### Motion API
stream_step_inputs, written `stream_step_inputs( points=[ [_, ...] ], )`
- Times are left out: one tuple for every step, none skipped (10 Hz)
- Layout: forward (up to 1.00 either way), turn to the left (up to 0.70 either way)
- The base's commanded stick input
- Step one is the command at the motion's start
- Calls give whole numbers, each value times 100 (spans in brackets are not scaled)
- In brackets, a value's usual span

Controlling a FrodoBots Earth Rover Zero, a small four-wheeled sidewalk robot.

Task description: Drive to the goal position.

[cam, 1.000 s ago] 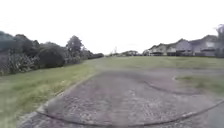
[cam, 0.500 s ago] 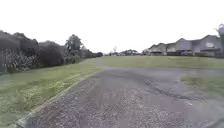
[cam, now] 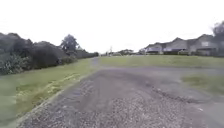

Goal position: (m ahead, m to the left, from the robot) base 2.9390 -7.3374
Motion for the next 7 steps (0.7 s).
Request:
stream_step_inputs(
  points=[
    [70,-35],
    [70,-35],
    [70,-35],
    [70,-35],
    [70,-35],
    [70,-35],
    [70,-35]
  ],
)
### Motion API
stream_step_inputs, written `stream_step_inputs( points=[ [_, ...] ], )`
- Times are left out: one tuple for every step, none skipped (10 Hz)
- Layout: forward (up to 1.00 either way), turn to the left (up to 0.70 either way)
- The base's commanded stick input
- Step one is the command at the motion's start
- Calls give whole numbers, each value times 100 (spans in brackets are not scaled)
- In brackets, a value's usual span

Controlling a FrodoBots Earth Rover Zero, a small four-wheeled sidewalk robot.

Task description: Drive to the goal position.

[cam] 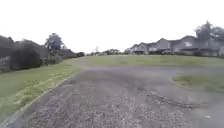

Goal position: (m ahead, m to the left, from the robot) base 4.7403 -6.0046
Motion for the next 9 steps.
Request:
stream_step_inputs(
  points=[
    [70,-35],
    [70,-35],
    [70,-35],
    [70,-35],
    [70,-35],
    [70,-32],
    [70,-17],
    [70,0],
    [70,0]
  ],
)
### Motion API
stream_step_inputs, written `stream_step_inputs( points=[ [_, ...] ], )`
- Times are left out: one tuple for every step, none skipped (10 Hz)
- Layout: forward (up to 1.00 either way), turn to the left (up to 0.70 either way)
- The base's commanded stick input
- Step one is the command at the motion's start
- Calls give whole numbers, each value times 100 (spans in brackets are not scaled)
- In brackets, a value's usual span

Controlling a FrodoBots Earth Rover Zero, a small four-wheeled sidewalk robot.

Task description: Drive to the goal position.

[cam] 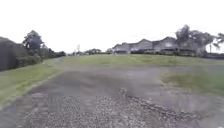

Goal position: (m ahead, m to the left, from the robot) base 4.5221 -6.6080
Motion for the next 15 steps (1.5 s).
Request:
stream_step_inputs(
  points=[
    [70,0],
    [70,0],
    [70,0],
    [70,0],
    [70,0],
    [70,0],
    [70,0],
    [70,0],
    [70,0],
    [70,0],
    [70,0],
    [70,0],
    [70,0],
    [70,0],
    [70,0]
  ],
)
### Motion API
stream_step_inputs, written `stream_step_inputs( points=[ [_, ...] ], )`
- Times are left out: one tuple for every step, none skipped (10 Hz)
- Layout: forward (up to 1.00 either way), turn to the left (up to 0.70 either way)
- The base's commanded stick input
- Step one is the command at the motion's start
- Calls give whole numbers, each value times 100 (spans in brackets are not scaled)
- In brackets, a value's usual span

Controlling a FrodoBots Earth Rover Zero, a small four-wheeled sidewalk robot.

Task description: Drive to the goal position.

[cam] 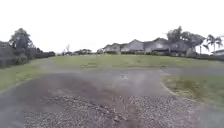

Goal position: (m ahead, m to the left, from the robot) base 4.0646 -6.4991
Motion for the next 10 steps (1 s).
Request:
stream_step_inputs(
  points=[
    [70,0],
    [70,0],
    [70,-1],
    [70,-25],
    [70,-34],
    [70,-29],
    [70,-7],
    [70,0],
    [70,0],
    [70,0]
  ],
)
